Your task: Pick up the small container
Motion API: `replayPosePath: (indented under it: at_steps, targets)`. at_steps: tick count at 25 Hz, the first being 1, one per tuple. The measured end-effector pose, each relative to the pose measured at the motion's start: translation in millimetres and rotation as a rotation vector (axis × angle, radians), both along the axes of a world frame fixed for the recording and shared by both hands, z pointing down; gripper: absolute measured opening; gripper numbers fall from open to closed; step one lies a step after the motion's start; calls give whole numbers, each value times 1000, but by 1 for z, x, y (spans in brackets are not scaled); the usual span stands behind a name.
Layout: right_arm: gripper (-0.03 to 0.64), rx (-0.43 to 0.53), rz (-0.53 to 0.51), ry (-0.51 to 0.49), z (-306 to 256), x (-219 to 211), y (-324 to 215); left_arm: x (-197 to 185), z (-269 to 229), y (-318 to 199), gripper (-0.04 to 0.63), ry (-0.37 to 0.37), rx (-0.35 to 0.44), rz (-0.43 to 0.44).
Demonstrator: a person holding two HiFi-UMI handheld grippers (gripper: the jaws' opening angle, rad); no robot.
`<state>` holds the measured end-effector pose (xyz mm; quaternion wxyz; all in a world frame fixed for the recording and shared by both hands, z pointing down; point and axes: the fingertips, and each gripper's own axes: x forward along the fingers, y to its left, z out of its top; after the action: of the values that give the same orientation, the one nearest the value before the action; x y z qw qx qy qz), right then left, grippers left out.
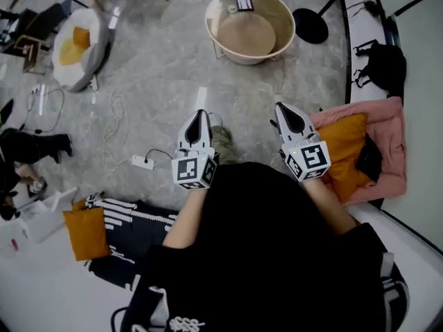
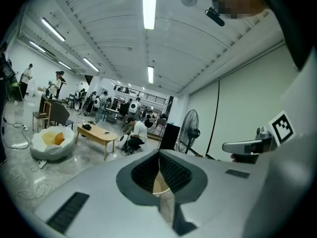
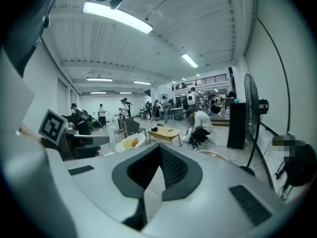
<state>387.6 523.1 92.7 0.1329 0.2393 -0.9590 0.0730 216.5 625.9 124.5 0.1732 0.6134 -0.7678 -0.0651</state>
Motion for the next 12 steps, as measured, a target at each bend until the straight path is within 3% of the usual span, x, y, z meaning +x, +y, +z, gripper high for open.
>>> replayPosePath:
  at_steps: [5, 12]
  targets:
    - [17, 107, 2, -50, -34, -81, -38, -71, 3, -32, 20, -36, 33, 77]
    - [17, 99, -5, -20, -41, -171, -77, -156, 4, -72, 20, -48, 65, 116]
